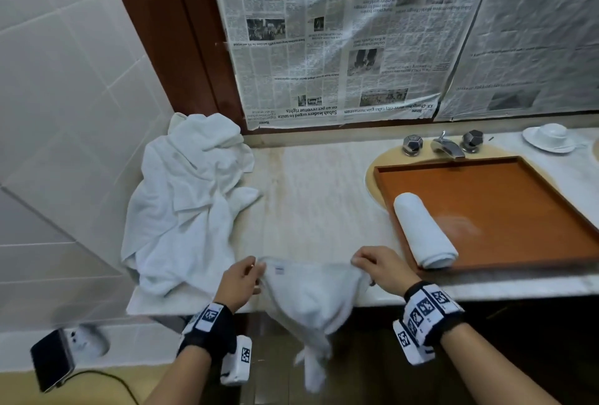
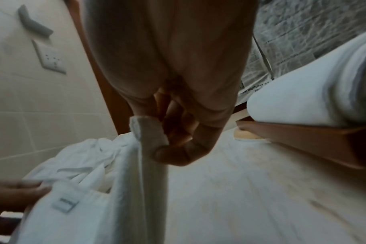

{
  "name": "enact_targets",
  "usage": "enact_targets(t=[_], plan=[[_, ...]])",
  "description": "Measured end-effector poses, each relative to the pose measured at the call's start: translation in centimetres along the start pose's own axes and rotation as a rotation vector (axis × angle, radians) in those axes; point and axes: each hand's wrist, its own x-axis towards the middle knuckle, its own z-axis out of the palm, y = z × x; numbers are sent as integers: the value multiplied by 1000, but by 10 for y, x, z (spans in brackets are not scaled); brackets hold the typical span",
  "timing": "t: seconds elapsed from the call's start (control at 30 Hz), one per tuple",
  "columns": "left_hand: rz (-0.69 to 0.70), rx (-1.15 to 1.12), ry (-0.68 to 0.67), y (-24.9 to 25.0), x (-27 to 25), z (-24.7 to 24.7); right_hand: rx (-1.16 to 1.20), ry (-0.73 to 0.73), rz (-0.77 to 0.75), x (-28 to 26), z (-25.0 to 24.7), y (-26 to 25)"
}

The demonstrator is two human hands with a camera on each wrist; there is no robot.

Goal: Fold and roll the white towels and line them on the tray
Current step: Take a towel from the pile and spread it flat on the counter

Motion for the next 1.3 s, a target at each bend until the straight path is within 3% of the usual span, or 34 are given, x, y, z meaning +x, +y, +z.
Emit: enact_targets(t=[0.1,0.23,0.43,0.67,0.77,0.9,1.03,1.2,1.3], plan=[[42,-221,17,12,-6,-12,-77,15,-47,-11,-14,-9],[153,-255,89,42,-6,-59,-144,-49,-91,-18,-56,-42],[394,-193,118,106,-2,-103,-387,141,-95,-11,-109,-93],[570,-149,159,172,10,-142,-372,482,-223,-2,-159,-156],[651,-96,145,202,7,-157,-384,525,-277,-10,-175,-188],[687,-114,139,212,3,-163,-335,529,-318,-21,-194,-206],[658,-94,115,203,8,-160,-322,383,-233,-21,-196,-196],[639,17,159,189,20,-156,-268,409,-172,-9,-184,-178],[651,72,178,184,31,-160,-281,523,-174,1,-177,-171]])
